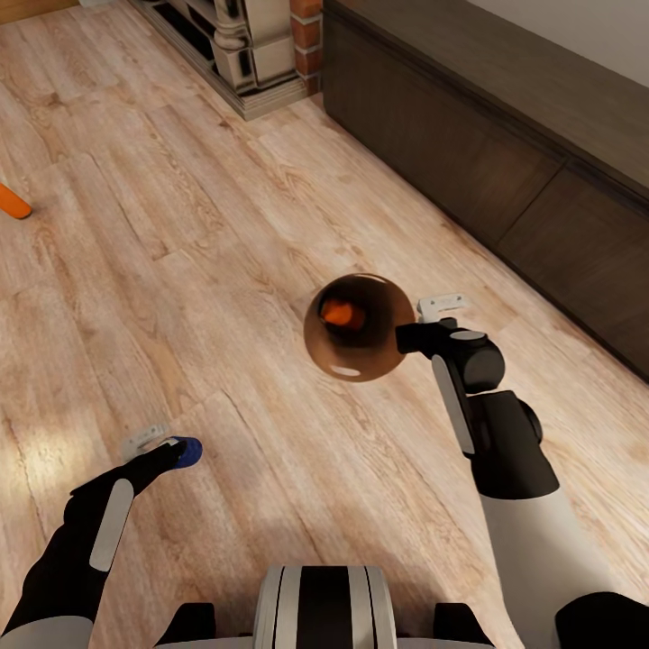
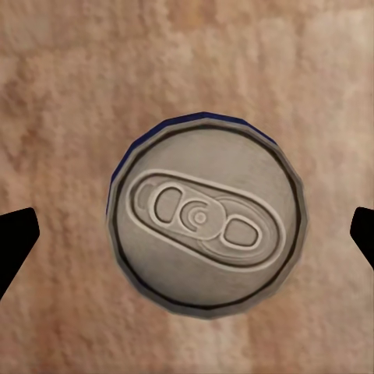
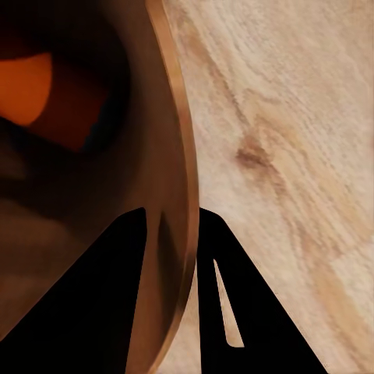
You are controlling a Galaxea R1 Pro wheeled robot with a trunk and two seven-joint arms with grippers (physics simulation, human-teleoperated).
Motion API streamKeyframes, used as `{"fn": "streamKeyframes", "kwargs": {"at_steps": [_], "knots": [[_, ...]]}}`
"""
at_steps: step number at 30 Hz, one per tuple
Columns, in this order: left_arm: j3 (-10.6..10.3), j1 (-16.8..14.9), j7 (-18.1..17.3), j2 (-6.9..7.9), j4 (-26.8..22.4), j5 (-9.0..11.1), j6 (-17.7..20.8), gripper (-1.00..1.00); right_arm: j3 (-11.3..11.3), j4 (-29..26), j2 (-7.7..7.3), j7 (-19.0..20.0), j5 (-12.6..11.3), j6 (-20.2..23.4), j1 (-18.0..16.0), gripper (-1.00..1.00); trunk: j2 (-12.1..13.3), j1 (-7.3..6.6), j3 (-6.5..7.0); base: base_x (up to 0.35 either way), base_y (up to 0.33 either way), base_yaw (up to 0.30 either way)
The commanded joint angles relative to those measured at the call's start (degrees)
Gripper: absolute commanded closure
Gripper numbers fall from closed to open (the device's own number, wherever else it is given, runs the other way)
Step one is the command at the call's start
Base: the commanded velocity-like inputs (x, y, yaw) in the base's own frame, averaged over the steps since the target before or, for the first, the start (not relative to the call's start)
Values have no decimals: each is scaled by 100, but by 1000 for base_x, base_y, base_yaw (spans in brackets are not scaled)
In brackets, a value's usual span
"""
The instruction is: Put the three can of soda from the living room inside the tash can in the kitchen.
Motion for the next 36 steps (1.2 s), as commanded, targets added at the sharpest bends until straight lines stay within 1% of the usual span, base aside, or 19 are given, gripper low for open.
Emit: {"fn": "streamKeyframes", "kwargs": {"at_steps": [1,8,20,24,29,36], "knots": [[0,0,0,-2,2,0,1,-100,0,-3,34,-16,-21,0,-4,100,0,-1,-4,0,0,0],[0,0,0,-24,1,0,-1,-100,-7,-3,94,-171,-20,0,-55,100,0,-1,-46,0,0,0],[0,0,6,-26,7,-3,-3,-100,-34,-3,79,-188,-20,0,-65,100,0,-1,-137,0,0,0],[0,0,8,-26,8,-7,-5,-100,-34,-3,71,-188,-20,0,-65,100,0,-1,-145,10,0,0],[0,0,7,-26,4,-3,-5,-100,-34,-3,65,-188,-20,0,-65,100,0,-1,-147,195,0,0],[0,0,-6,-26,-5,9,0,-100,-31,-3,71,-188,-20,0,-65,100,0,-1,-147,44,0,0]]}}
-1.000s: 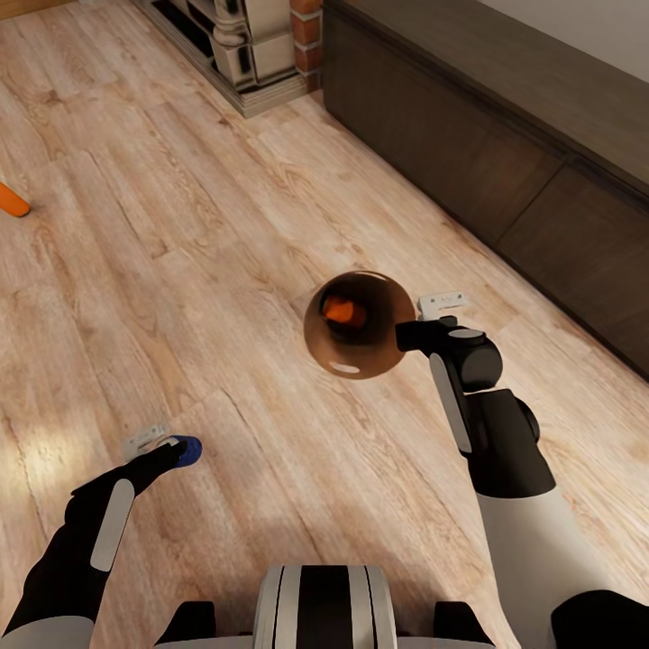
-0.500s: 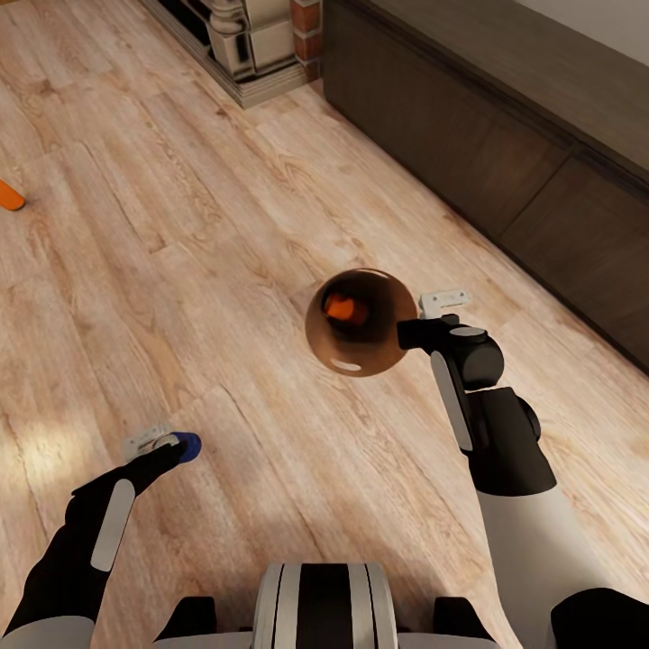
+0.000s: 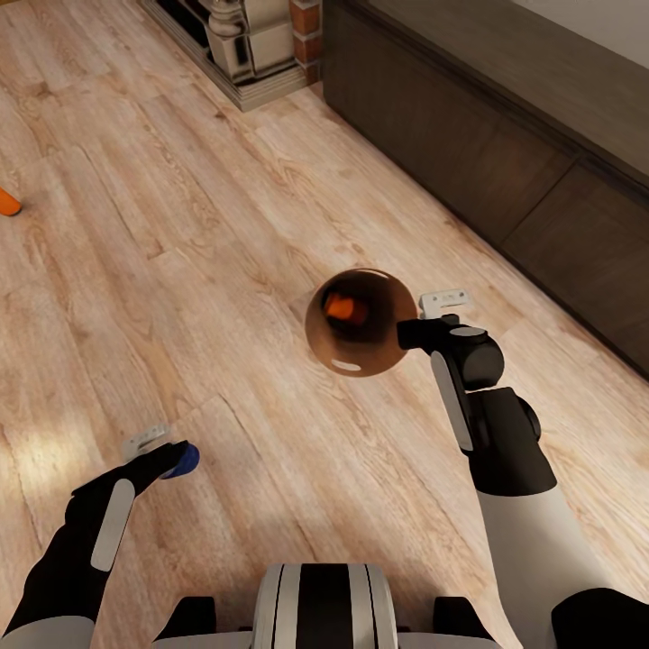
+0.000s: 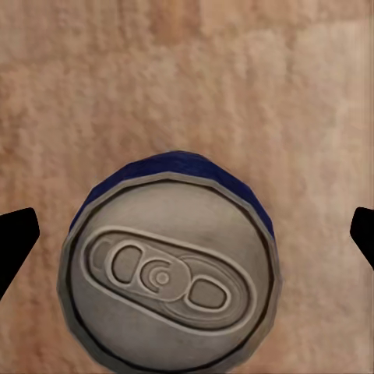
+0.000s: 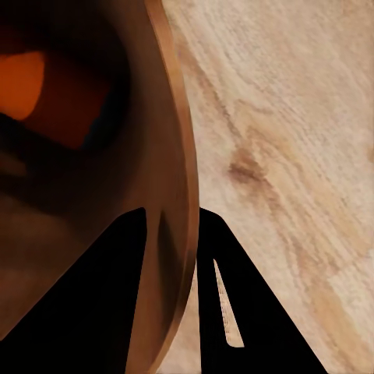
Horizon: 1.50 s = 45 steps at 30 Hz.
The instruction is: Put the three can of soda from the living room inside the tash can in the kitchen.
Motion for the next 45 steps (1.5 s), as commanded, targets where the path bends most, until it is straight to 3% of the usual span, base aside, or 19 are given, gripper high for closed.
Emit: {"fn": "streamKeyframes", "kwargs": {"at_steps": [1,21,25,36,37,45], "knots": [[0,0,-1,0,0,1,0,-100,5,-3,5,8,-24,0,-2,100,0,-1,0,9,0,0],[-1,8,0,-6,-6,-1,-1,-100,33,-3,8,8,-24,0,7,100,0,-1,-11,1,0,0],[-1,5,4,-8,-2,-7,-1,-100,33,-3,12,8,-24,0,7,100,-6,10,-122,0,0,0],[-9,7,-3,-9,-7,-9,1,-100,42,-3,4,8,-24,0,10,100,-6,10,-193,0,0,0],[-9,5,-3,-9,-8,-10,1,100,42,-3,5,8,-24,0,12,100,-6,10,-195,0,0,0],[-7,9,-4,-9,-6,-10,1,100,51,-3,7,5,-24,0,15,100,-6,10,-198,0,0,0]]}}
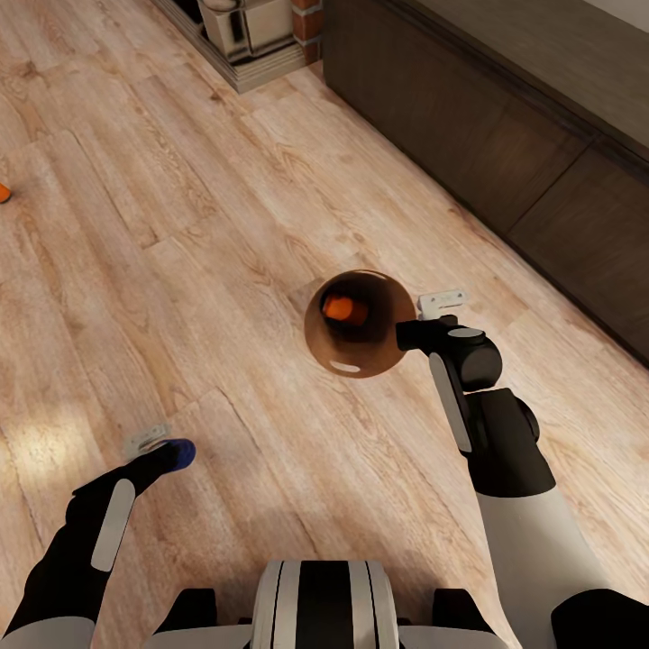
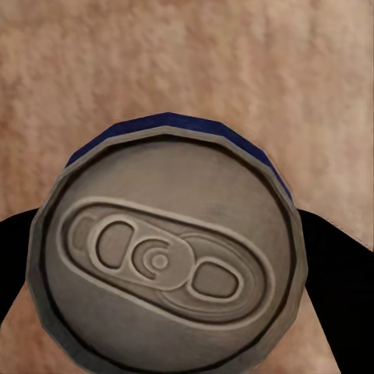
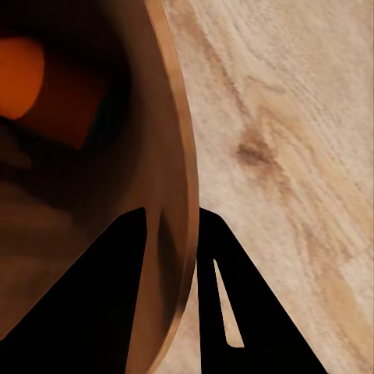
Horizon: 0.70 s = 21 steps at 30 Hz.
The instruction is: Put the three can of soda from the living room inside the tash can in the kitchen.
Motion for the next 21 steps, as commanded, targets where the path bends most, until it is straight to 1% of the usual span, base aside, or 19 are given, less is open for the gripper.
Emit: {"fn": "streamKeyframes", "kwargs": {"at_steps": [1,6,21], "knots": [[1,1,-2,0,1,-28,3,100,5,-3,1,10,-58,0,-2,100,0,0,0,0,0,0],[-1,1,-2,0,2,-28,3,100,14,-3,1,6,-58,0,-2,100,0,0,0,0,0,0],[-1,-8,-11,0,-1,-36,46,100,97,-3,-5,5,-58,0,8,100,20,-39,332,0,0,0]]}}
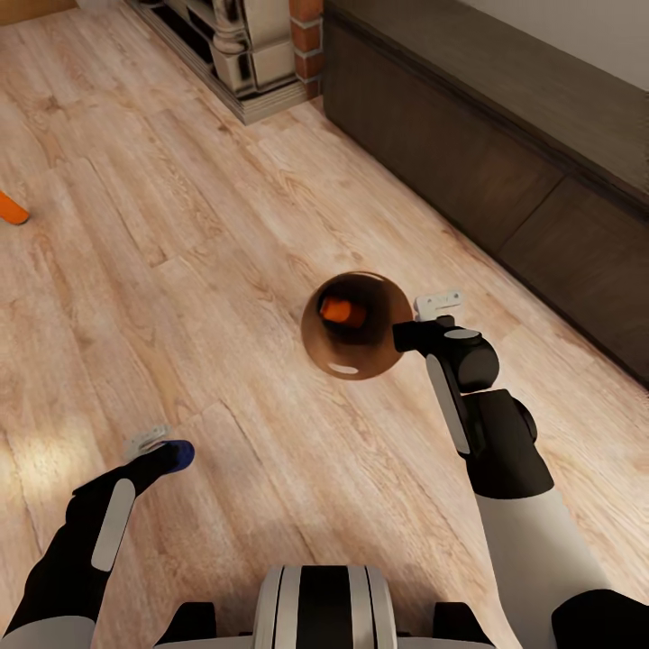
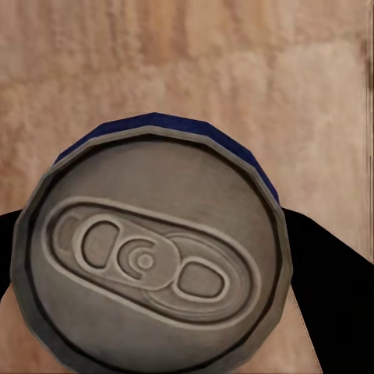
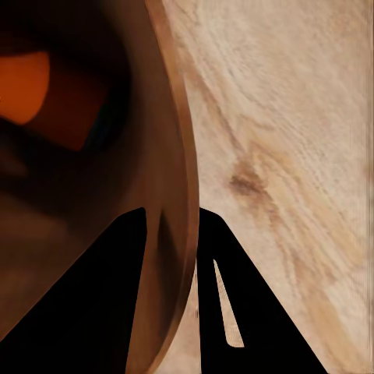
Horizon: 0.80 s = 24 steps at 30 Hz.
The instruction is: Put the three can of soda from the living room inside the tash can in the kitchen.
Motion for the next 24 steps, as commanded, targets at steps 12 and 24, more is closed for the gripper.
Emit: {"fn": "streamKeyframes", "kwargs": {"at_steps": [12,24], "knots": [[-26,14,-57,15,-859,30,525,100,-41,6,-57,18,-45,0,222,100,16,-31,267,0,0,0],[-26,100,-982,36,-1843,59,942,100,-95,7,-414,72,-53,0,885,100,32,-62,533,0,0,0]]}}
